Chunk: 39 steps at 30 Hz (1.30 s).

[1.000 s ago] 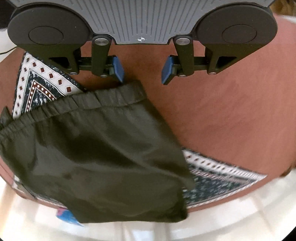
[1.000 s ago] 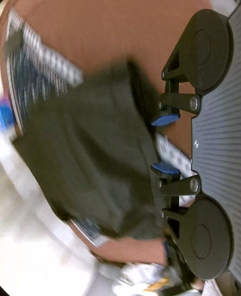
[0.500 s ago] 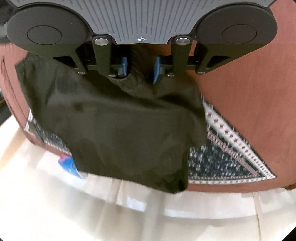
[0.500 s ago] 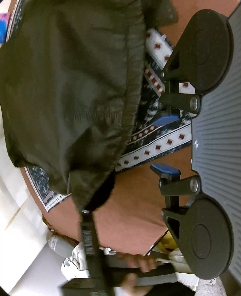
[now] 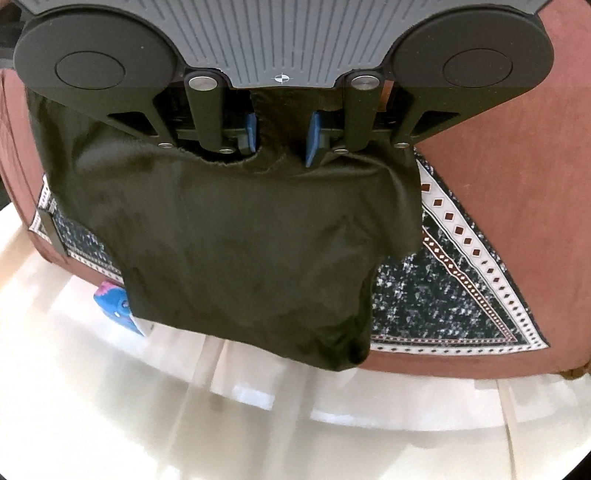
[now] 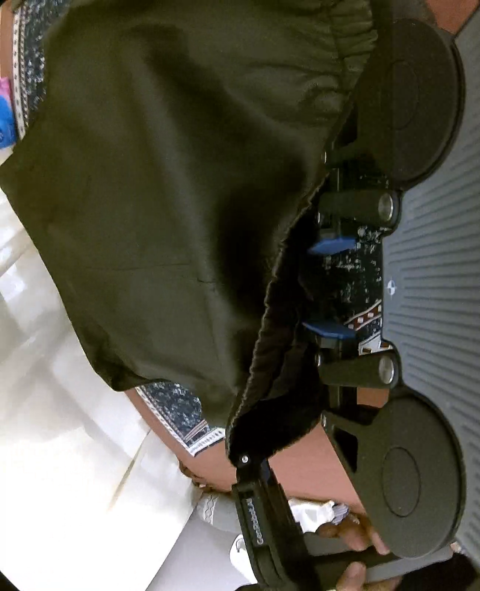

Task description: Fold clothes

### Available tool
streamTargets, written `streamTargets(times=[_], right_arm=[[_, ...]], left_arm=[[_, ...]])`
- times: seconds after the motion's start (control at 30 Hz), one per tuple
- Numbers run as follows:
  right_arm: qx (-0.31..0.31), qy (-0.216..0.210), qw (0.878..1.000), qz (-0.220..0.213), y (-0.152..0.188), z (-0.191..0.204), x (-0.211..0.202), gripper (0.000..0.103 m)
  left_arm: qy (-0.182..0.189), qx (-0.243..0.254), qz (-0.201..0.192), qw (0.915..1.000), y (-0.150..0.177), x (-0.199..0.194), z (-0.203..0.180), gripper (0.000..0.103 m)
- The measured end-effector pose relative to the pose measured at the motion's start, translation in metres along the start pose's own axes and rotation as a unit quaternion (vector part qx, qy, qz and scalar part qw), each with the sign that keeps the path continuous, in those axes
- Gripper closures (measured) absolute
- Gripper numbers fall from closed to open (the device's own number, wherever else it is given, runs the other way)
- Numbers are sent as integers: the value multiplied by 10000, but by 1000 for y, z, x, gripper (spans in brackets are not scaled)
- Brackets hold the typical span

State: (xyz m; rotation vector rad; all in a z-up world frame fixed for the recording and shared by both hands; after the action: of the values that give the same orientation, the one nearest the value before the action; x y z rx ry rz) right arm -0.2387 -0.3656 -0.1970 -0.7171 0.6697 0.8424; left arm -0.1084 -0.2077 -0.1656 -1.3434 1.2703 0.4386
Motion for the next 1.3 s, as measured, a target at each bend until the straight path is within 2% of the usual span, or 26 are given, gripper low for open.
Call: streamTargets(times=[0.07, 0.2, 0.33, 0.4, 0.57, 0.73, 0.83, 0.87, 0.9, 0.93, 1.0, 1.17, 1.3], right_arm=[[163, -149, 9997, 101, 5, -4, -1, 59], [1067, -579, 9925, 144, 6, -19, -4, 60], [884, -775, 9912, 600, 22, -4, 4, 60], [1096, -897, 9876, 676, 27, -2, 11, 63], [1711, -1013, 9774, 721, 29, -11, 25, 69], [2065, -1135, 9706, 490, 24, -16, 28, 72], [1941, -1111, 9737, 426, 22, -11, 30, 74], [1832, -1099, 9761, 401, 24, -8, 23, 77], [1724, -1087, 9783, 376, 25, -5, 17, 92], [1615, -1075, 9804, 352, 27, -2, 10, 98], [1397, -1051, 9841, 302, 30, 4, -3, 99], [848, -987, 9913, 178, 37, 19, -35, 103], [407, -934, 9948, 78, 43, 31, -62, 103]], left_arm=[[1, -11, 35, 10000, -1, 4, 1, 70], [-19, 28, 57, 10000, -3, 9, -2, 70], [-11, 16, 51, 10000, -7, 11, -2, 70], [-21, 15, 56, 10000, -9, 11, 0, 70], [-46, 97, 55, 9999, -12, 10, 0, 70], [-40, 25, 66, 10000, -11, 10, 3, 67], [-62, 4, 70, 10000, -8, 9, 5, 67], [-77, 1, 70, 9999, -7, 9, 6, 71], [-98, -3, 61, 9999, -6, 7, 7, 85], [-111, -16, 44, 9999, -4, 4, 9, 91], [-100, -71, -7, 9999, 0, -5, 12, 95], [34, -216, -228, 9995, 19, -43, 17, 95], [3, -261, -63, 9996, 51, -47, 23, 96]])
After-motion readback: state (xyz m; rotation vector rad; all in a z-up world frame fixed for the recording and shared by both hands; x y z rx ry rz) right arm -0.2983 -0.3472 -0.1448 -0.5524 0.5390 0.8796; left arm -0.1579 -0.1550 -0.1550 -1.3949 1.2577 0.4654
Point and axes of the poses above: each gripper's, at about its wrist camera, not at the fingertips, and x roughly the way its jaws point, z to its left, y to its underside, the point moved 10 cm from there along x, roughly the way its jaws point, and after that the axes turned 8 degrees about z, right-handed, at the moved point
